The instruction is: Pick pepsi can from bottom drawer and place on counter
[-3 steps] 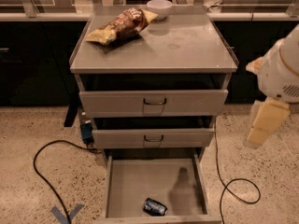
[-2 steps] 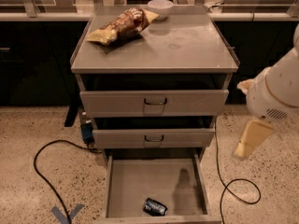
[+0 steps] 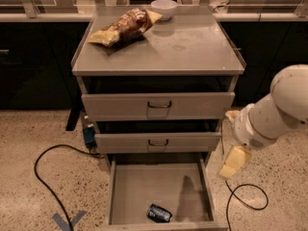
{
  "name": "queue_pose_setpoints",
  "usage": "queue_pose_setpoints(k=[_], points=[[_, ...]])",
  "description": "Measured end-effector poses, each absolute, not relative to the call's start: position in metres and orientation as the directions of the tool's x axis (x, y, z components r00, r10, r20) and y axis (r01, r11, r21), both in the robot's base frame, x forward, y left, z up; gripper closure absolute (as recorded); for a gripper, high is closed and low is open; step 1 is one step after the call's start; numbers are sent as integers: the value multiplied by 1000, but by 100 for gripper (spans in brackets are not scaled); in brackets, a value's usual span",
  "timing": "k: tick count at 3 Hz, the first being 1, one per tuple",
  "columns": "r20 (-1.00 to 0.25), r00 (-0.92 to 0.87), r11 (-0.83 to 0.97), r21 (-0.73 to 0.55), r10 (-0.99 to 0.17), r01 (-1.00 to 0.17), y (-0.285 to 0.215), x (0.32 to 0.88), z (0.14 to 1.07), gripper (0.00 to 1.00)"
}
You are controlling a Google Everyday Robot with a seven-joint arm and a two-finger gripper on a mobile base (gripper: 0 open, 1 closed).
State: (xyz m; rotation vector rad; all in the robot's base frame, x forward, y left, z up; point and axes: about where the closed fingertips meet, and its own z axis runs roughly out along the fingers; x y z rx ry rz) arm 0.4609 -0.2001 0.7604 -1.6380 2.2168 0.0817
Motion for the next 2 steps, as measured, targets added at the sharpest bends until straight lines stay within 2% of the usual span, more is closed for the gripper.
queue_pose_setpoints(k=[1,2], points=[[-398,-250,321,-124,-883,-939,-182,454,714,0],[-398,-250,321,-124,-883,-939,-182,454,714,0]])
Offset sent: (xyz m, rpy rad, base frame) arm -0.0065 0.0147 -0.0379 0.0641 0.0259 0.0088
